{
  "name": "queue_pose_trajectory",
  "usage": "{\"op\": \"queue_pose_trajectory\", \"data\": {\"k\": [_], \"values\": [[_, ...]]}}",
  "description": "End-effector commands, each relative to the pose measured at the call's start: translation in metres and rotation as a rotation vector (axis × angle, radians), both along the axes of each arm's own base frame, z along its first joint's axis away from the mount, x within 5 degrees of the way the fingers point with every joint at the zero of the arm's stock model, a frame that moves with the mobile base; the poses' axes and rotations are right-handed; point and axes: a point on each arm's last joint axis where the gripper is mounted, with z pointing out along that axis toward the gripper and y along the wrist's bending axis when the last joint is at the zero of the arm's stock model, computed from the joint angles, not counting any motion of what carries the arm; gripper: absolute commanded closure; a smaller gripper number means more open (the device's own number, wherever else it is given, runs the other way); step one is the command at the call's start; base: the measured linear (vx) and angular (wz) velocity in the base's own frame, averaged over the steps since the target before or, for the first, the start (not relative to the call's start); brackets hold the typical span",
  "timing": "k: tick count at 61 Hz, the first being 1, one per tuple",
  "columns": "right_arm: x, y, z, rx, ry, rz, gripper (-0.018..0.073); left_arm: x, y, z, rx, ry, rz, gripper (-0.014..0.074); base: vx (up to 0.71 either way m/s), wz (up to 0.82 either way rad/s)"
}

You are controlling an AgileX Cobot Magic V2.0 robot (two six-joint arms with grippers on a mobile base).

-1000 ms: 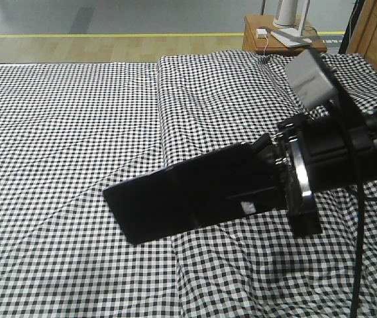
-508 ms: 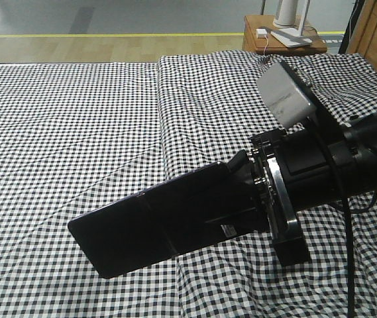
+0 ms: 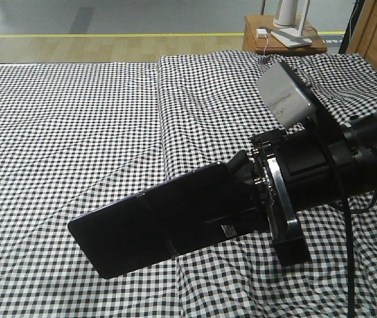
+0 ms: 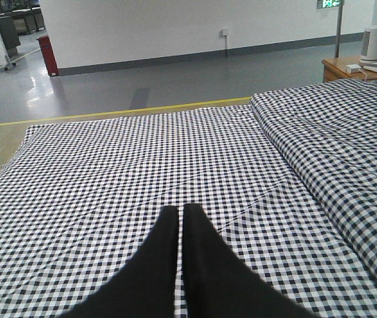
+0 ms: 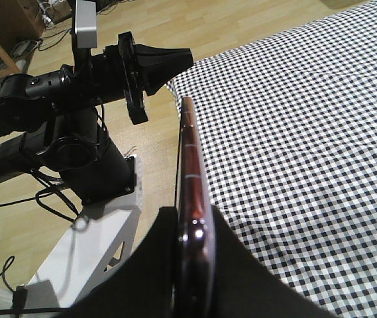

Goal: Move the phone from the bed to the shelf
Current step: 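Hold the phone in the right gripper while the base turns away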

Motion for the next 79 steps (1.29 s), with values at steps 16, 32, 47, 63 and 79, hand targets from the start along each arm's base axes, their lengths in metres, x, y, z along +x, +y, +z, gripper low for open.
{"op": "queue_pose_trajectory", "data": {"k": [16, 32, 47, 63, 79], "values": [[-0.0118, 0.0002, 0.0212, 0.103, 0.000, 0.057, 0.0561, -0.0012, -0.0001, 0.0150, -0.007, -0.107, 0.000, 0.0595, 0.00, 0.00], [-0.0118, 0.0002, 0.0212, 0.103, 0.000, 0.057, 0.0561, -0.0012, -0.0001, 0.0150, -0.007, -0.107, 0.000, 0.0595, -0.01, 0.03], [-0.0118, 0.0002, 0.0212, 0.103, 0.000, 0.057, 0.0561, -0.0012, -0.0001, 0.0150, -0.007, -0.107, 0.000, 0.0595, -0.03, 0.11], [-0.0118, 0.0002, 0.0212, 0.103, -0.001, 0.057, 0.0561, -0.0012, -0.0001, 0.0150, -0.007, -0.107, 0.000, 0.0595, -0.06, 0.31], [-0.0118, 0.0002, 0.0212, 0.104, 0.000, 0.057, 0.0561, -0.0012, -0.0001, 0.0150, -0.007, -0.107, 0.000, 0.0595, -0.10, 0.58]]}}
